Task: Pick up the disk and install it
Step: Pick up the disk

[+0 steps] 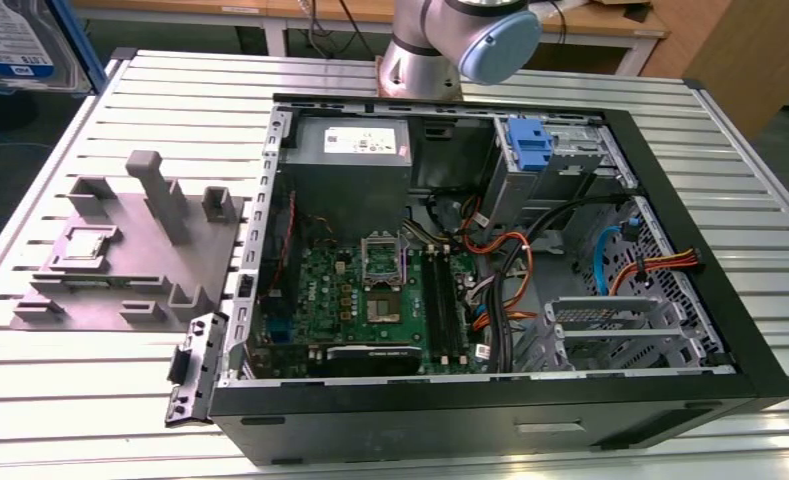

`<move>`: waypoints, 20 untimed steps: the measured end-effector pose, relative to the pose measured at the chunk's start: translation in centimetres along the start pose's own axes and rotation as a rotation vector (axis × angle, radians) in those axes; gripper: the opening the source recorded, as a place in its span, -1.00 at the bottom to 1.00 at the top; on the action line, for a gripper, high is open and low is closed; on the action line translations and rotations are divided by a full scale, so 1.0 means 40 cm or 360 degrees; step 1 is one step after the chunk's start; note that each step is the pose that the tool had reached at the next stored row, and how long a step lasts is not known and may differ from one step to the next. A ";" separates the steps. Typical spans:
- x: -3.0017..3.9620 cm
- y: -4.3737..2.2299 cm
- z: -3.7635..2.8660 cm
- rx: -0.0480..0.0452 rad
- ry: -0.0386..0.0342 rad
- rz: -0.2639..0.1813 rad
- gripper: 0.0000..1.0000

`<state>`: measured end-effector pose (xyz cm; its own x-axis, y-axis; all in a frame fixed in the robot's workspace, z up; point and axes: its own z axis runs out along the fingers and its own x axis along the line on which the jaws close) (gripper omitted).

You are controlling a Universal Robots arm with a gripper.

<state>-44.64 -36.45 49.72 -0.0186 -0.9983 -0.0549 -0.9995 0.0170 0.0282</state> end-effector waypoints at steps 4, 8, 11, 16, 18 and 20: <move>0.000 0.000 -0.004 0.0000 0.0000 0.0000 -0.26; 0.000 -0.001 -0.004 0.0000 0.0000 0.0000 -0.26; 0.000 -0.003 -0.004 0.0000 0.0000 0.0000 -0.26; 0.000 -0.007 -0.005 0.0000 0.0000 0.0000 -0.26; 0.000 -0.009 -0.005 0.0000 0.0000 0.0000 -0.26; 0.000 -0.011 -0.004 0.0000 0.0000 0.0000 -0.26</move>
<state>-44.20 -36.45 49.89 -0.0185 -0.9983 -0.0550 -0.9995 0.0170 0.0280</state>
